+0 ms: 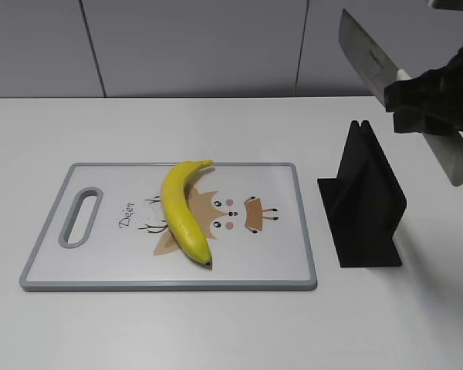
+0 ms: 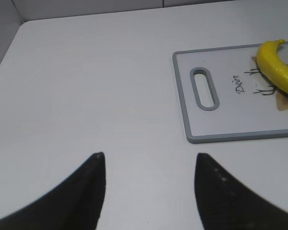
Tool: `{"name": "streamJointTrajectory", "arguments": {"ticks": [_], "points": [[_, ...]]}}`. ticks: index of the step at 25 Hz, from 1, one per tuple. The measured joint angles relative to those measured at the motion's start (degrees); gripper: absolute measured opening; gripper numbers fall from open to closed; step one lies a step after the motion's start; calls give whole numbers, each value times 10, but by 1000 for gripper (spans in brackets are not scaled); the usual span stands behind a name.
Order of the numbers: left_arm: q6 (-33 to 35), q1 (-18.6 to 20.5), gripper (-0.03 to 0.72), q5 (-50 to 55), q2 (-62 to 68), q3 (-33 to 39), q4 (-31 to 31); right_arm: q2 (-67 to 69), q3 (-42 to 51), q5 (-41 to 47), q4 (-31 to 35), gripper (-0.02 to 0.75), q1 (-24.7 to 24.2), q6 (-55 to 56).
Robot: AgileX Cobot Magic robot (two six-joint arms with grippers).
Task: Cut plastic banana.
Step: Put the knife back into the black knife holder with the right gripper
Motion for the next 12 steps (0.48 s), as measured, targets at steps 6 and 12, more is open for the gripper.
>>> {"name": "streamJointTrajectory", "arguments": {"ticks": [6, 12], "points": [[0, 0, 575, -1, 0, 0, 0, 23, 8, 0, -25, 177, 0, 40], [0, 0, 575, -1, 0, 0, 0, 60, 11, -3, -31, 177, 0, 56]]}}
